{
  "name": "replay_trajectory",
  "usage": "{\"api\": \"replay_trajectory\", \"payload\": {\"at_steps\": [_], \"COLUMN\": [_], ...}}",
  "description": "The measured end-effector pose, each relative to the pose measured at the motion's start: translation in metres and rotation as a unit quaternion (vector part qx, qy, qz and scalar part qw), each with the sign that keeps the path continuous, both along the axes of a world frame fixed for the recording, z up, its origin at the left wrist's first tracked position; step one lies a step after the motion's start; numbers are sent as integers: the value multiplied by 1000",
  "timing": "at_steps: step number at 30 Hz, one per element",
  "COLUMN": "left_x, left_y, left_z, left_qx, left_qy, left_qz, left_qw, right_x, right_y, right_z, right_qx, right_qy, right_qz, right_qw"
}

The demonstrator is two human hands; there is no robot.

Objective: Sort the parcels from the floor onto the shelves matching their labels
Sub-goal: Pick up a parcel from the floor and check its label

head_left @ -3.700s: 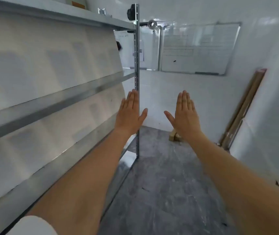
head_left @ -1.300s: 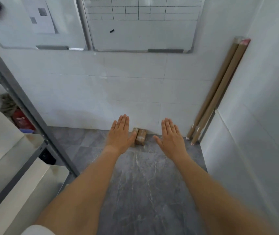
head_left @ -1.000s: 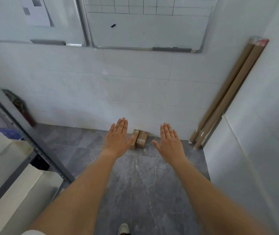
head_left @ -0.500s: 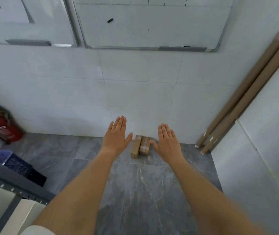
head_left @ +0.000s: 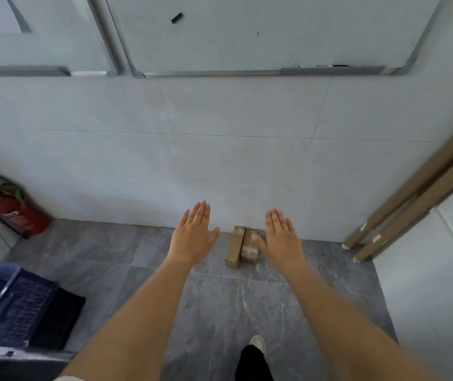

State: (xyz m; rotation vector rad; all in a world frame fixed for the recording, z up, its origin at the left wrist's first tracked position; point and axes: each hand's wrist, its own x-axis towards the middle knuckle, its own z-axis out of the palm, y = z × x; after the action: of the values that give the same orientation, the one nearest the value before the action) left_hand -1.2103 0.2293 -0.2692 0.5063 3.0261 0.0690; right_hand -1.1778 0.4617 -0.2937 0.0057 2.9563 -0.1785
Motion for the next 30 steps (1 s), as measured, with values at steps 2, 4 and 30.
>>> {"api": "replay_trajectory", "payload": {"at_steps": [2, 4, 30], "left_x": [-25, -47, -239], "left_y": [8, 17, 9], "left_z": [-4, -11, -215], "left_qx": [-6, -1, 81], "left_qy": [-5, -14, -252], "left_qz": [5, 11, -9], "left_qw": [1000, 1000, 964], "right_x": [-24, -42, -209], "right_y": [8, 19, -46], "right_z": [-6, -15, -227], "right_qx": [-17, -46, -239], "right_qy": [-8, -27, -118], "right_qz": [-1, -3, -122], "right_qw": [1000, 999, 956]}}
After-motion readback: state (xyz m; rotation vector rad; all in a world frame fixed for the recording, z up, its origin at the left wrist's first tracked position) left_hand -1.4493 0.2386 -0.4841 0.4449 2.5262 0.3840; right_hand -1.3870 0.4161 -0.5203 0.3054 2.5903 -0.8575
